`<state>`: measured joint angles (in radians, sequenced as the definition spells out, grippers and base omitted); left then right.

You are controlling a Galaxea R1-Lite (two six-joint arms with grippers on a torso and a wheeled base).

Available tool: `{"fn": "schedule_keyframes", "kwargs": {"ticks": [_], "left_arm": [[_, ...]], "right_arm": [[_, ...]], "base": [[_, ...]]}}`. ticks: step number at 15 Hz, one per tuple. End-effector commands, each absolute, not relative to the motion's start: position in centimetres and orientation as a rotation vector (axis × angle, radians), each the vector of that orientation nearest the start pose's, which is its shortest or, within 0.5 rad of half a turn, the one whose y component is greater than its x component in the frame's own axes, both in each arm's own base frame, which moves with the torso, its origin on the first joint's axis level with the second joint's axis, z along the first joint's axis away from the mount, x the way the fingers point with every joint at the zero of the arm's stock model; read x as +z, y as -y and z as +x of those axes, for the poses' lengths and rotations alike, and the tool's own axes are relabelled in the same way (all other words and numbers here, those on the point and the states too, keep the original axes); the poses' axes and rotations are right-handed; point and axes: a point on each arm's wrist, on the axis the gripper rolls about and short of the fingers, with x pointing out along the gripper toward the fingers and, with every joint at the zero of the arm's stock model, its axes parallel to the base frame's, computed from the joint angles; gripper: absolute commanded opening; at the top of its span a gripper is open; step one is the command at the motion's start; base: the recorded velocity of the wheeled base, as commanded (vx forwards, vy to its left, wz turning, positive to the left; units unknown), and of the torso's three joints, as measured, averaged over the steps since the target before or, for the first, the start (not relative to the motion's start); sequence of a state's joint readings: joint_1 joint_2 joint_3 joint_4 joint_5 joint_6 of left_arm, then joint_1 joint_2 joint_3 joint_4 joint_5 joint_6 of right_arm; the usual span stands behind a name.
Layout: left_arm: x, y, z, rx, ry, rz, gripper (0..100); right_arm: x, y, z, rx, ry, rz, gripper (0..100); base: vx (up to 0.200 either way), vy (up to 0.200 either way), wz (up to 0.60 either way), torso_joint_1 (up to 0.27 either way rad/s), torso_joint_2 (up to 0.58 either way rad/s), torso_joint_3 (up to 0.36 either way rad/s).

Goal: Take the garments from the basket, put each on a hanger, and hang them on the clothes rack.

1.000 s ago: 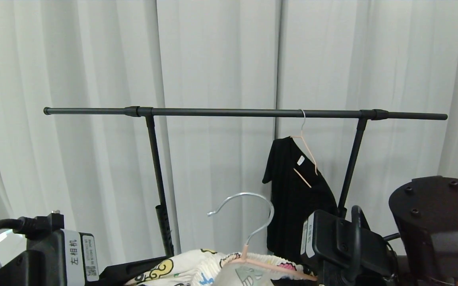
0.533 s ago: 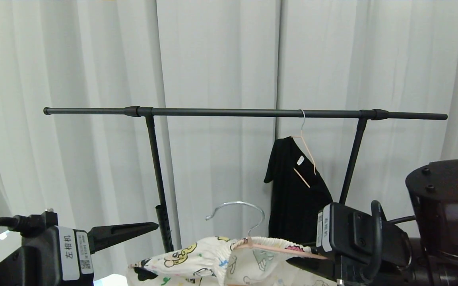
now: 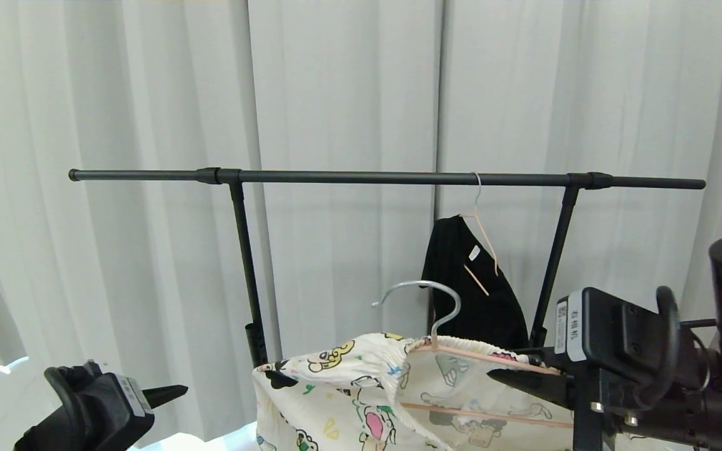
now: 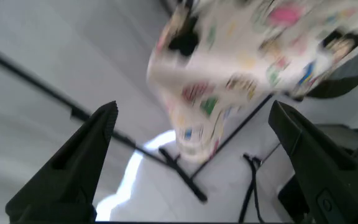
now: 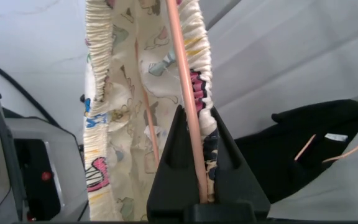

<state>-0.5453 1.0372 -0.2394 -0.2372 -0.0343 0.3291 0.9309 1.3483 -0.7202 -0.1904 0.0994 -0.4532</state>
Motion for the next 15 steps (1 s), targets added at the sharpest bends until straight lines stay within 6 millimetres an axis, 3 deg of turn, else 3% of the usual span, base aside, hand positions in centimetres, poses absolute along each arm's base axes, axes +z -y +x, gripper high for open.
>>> {"fn": "schedule_keyframes", "kwargs": {"ticks": [1, 6, 12, 13, 15], "left_arm": [[11.6, 4.9, 10.3, -0.580, -0.575, 0.419, 100], [12.2, 5.4, 11.5, -0.724, -0.569, 0.342, 100], [12.3, 4.8, 13.4, -0.640, -0.609, 0.313, 100], [12.2, 4.7, 13.4, -0.636, -0.611, 0.311, 0], [12.2, 4.7, 13.4, -0.634, -0.611, 0.311, 0]], "right_arm": [[21.3, -16.2, 11.8, 1.095, -0.148, -0.582, 0], [22.1, -15.6, 10.8, 1.117, -0.102, -0.568, 0], [22.3, -16.1, 9.8, 1.169, -0.080, -0.568, 0], [22.4, -15.9, 9.7, 1.166, -0.074, -0.565, 0], [22.5, -15.8, 9.7, 1.162, -0.072, -0.563, 0]], "base": [[0.000, 0.000, 0.00, 0.000, 0.00, 0.000], [0.000, 0.000, 0.00, 0.000, 0.00, 0.000], [0.000, 0.000, 0.00, 0.000, 0.00, 0.000], [0.000, 0.000, 0.00, 0.000, 0.00, 0.000], [0.000, 0.000, 0.00, 0.000, 0.00, 0.000]]}}
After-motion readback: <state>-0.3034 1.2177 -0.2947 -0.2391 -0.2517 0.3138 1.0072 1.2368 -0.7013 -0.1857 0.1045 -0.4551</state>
